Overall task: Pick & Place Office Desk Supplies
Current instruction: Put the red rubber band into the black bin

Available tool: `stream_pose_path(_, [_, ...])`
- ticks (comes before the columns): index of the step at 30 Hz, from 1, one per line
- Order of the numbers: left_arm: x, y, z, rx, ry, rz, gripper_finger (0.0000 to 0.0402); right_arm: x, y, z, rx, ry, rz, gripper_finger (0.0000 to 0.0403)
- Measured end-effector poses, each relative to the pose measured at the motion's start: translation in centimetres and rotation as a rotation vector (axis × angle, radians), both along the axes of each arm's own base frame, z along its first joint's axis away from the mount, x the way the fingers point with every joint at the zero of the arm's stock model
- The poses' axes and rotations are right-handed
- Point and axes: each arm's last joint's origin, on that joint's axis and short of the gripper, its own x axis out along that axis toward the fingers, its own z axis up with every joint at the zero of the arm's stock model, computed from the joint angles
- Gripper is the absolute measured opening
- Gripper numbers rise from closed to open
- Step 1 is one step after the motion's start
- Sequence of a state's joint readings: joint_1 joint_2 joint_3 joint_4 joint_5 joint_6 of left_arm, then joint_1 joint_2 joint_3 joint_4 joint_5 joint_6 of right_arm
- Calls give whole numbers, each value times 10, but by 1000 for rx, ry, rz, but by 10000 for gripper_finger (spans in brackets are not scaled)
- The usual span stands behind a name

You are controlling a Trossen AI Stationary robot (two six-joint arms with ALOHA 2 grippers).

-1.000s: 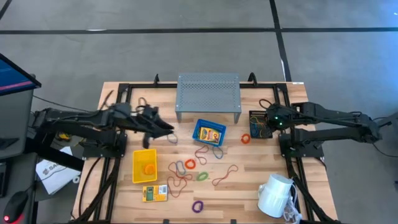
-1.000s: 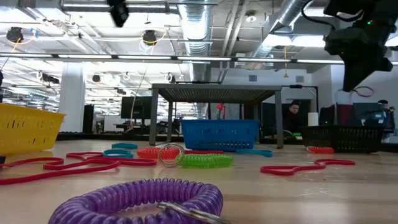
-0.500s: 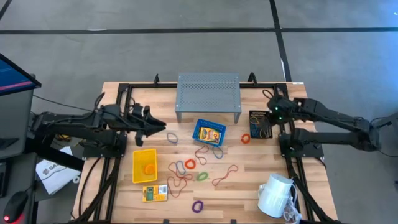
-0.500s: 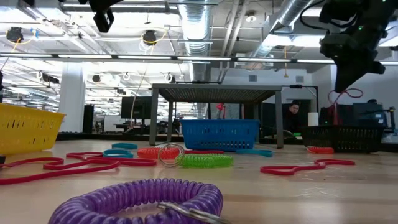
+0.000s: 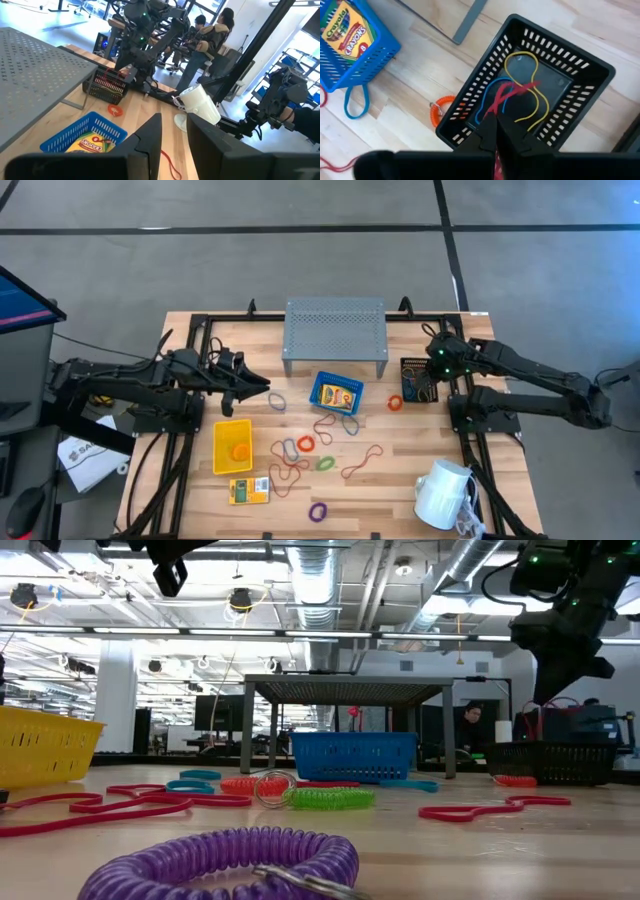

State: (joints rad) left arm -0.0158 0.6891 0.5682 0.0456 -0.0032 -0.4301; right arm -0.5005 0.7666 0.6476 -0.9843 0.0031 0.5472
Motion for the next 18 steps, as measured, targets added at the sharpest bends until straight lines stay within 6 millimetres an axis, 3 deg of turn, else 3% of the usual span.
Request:
stream_pose_path(12, [0, 0, 0, 4, 3, 0, 85, 0, -1, 0, -7, 5, 17, 1])
stream_pose_path(18, [0, 0, 0, 4, 4, 0, 85, 0, -1, 0, -8, 6, 18, 44])
